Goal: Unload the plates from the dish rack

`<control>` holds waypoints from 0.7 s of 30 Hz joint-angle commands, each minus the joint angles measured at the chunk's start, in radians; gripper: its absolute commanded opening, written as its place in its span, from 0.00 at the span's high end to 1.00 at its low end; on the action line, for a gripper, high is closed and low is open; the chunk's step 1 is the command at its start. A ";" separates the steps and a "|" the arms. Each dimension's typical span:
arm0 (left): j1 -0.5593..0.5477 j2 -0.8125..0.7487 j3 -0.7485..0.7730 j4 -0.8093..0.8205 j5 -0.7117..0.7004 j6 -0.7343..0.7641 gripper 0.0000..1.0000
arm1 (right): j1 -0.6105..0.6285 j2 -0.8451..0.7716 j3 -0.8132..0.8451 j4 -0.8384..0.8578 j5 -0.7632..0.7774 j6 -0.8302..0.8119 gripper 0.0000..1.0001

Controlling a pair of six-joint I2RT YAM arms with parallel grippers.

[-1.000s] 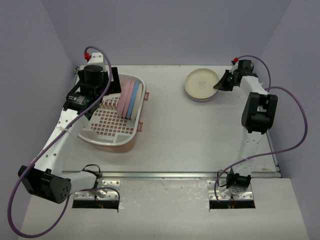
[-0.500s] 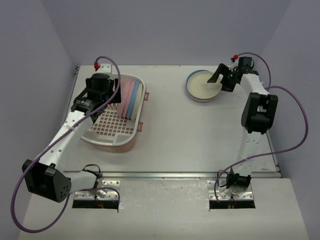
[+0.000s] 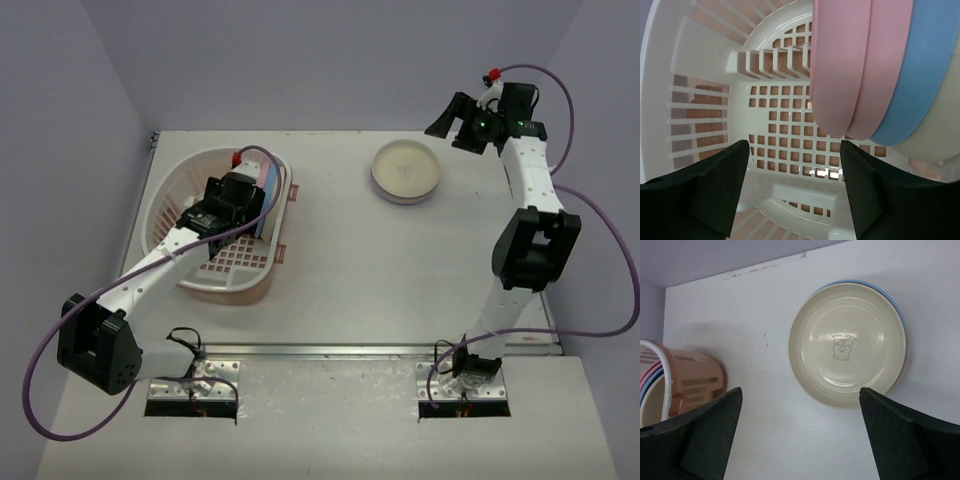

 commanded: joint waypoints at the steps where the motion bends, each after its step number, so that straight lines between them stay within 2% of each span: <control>1: 0.000 0.000 -0.010 0.052 -0.032 0.020 0.29 | 0.026 -0.068 0.022 -0.001 0.008 -0.090 0.01; 5: -0.001 0.008 -0.007 0.052 -0.028 0.013 0.29 | 0.028 -0.062 0.019 -0.028 0.029 -0.103 0.01; 14: -0.001 0.058 -0.019 0.073 -0.024 0.026 0.29 | 0.030 -0.175 -0.172 0.038 0.002 -0.103 0.01; 21: -0.001 0.104 0.001 0.107 -0.025 0.033 0.29 | 0.031 -0.194 -0.210 0.042 -0.005 -0.110 0.01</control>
